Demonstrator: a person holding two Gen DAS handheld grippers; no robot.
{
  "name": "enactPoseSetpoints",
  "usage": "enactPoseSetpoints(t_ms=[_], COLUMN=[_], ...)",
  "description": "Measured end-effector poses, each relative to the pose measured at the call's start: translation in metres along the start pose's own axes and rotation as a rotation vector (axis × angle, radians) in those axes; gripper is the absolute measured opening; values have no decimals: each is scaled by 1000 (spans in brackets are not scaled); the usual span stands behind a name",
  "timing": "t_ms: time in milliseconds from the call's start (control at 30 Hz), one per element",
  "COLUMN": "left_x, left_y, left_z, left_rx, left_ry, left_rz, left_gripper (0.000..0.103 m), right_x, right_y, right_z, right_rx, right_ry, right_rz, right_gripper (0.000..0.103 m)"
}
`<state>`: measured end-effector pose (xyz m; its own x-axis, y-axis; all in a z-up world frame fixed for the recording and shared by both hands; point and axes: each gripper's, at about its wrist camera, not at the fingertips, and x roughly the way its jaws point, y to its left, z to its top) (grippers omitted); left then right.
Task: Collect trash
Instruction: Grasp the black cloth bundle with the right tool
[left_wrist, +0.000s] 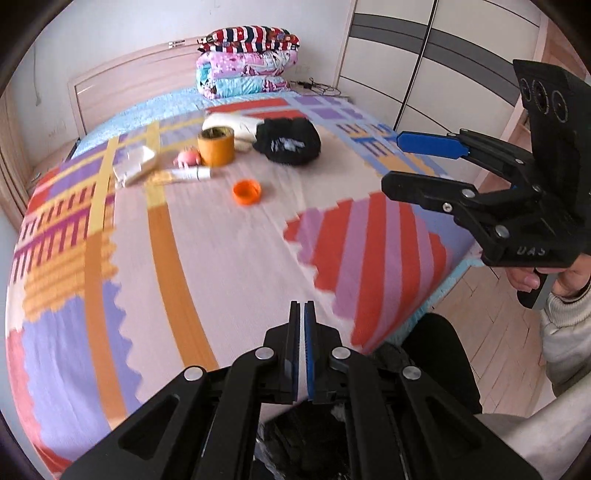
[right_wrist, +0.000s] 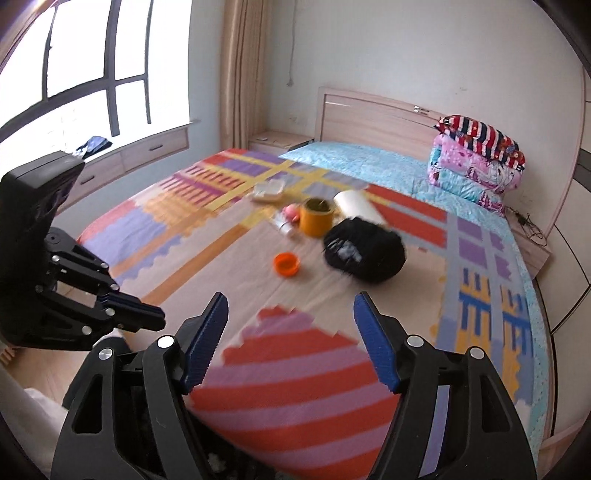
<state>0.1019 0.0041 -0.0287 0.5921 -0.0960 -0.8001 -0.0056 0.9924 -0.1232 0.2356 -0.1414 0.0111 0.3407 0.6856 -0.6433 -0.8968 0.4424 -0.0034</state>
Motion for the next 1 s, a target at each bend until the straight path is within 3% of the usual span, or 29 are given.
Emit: enactPoseSetpoints(t_ms=[200, 233, 267, 333, 500, 567, 1000], left_x=[8, 9, 10, 10, 17, 23, 73], left_y=[15, 17, 20, 25, 34, 34, 43], left_z=[30, 35, 39, 47, 65, 71, 96], left_rx=[-2, -4, -5, -13, -12, 2, 16], left_ry=[-12, -13, -17, -51, -68, -62, 3], left_rz=[15, 18, 21, 31, 22, 23, 17], left_gripper=[3, 14, 36, 68, 68, 68, 68], right_x=[19, 23, 27, 32, 51, 61, 125], right_y=[-21, -25, -28, -34, -50, -54, -96], right_z=[21, 24, 27, 31, 43, 47, 57], right_rx=[30, 33, 34, 42, 66, 72, 226], right_ry=[0, 0, -1, 2, 20, 32, 159], right_rz=[-25, -32, -36, -46, -52, -44, -3], right_gripper=[78, 79, 80, 82, 82, 86, 90])
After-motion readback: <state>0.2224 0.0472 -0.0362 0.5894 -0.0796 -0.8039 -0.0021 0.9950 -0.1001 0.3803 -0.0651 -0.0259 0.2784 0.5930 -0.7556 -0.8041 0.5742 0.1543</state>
